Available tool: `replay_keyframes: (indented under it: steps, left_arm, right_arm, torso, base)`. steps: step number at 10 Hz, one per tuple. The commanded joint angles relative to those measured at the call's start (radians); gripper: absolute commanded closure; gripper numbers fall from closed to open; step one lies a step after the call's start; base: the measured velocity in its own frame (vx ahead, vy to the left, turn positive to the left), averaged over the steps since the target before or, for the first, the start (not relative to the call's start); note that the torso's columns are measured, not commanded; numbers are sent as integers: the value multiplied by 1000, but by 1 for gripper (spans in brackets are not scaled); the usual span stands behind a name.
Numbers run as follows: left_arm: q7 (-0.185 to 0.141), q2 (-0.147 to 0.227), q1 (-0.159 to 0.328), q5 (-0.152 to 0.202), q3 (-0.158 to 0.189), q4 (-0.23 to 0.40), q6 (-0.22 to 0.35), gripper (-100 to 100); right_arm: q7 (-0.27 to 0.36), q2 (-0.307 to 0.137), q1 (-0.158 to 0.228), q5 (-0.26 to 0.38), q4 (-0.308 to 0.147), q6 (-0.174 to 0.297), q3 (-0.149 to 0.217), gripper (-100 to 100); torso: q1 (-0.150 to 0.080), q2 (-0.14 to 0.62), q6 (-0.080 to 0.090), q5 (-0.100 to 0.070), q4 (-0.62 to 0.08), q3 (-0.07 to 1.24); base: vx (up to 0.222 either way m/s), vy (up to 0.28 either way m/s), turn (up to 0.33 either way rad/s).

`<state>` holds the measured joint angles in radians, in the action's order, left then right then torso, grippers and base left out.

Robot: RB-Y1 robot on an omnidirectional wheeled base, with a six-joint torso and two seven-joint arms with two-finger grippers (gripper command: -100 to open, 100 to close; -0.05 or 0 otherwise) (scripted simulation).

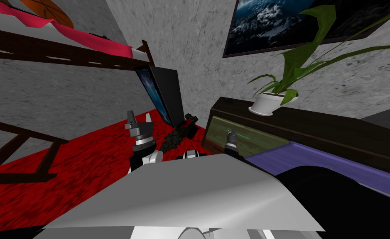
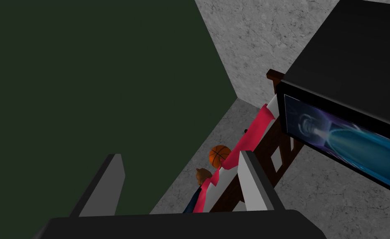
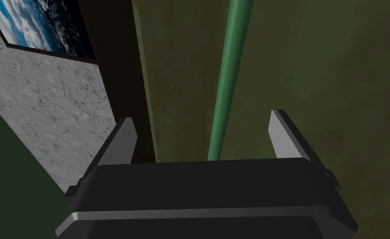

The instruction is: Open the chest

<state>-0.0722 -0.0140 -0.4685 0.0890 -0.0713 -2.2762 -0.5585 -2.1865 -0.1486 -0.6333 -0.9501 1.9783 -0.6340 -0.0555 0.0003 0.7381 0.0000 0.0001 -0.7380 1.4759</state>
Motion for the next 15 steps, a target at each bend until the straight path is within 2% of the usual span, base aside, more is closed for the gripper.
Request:
replay_keyframes:
  steps: [1, 4, 5, 8, 9, 10, 11, 12, 13, 15]
  left_arm:
    - [0, 0, 0, 0, 0, 0, 0, 0]
    - [0, 0, 0, 0, 0, 0, 0, 0]
    - [0, 0, 0, 0, 0, 0, 0, 0]
    - [0, 0, 0, 0, 0, 0, 0, 0]
    - [0, 0, 0, 0, 0, 0, 0, 0]
    - [0, 0, 0, 0, 0, 0, 0, 0]
    - [0, 0, 0, 0, 0, 0, 0, 0]
    - [0, 0, 0, 0, 0, 0, 0, 0]
    - [0, 0, 0, 0, 0, 0, 0, 0]
    - [0, 0, 0, 0, 0, 0, 0, 0]
  right_arm:
    - [-59, 12, -7, -25, 13, -11, -13, -100]
    - [-111, 49, -13, -48, 24, -21, -24, -100]
    - [-132, 81, -15, -57, 29, -25, -29, -100]
    - [-150, 135, -17, -65, 33, -29, -33, -100]
    - [-148, 124, -17, -63, 31, -29, -32, -100]
    - [-133, 130, -30, -74, 63, -7, -28, -100]
    - [-128, 132, -34, -77, 74, 1, -27, -100]
    - [-135, 129, -30, -74, 62, -9, -28, -100]
    - [-149, 125, -17, -63, 32, -29, -33, 100]
    - [-144, 124, -37, -70, 63, -13, -32, 100]
  torso:
    - [-1, 0, 0, 0, 0, 0]
    - [0, 0, 0, 0, 0, 0]
    - [0, 0, 0, 0, 0, 0]
    - [0, -1, 0, 0, 0, 0]
    - [0, -1, 0, 0, 0, 0]
    - [0, -1, 0, 0, 0, 0]
    - [-2, -3, 0, 0, 1, 2]
    - [-2, -4, 0, -1, 1, 2]
    - [0, 0, 0, 0, 0, 0]
    - [3, 5, 1, 2, -3, -3]
  base:
    - [-28, -30, 31]
    - [-27, -26, 22]
    - [-22, -25, 20]
    - [-14, -12, 9]
    - [0, 0, 0]
    - [53, -38, -34]
    - [84, -47, -21]
    - [37, -19, 0]
    - [-53, 39, 37]
    - [-56, 61, -3]
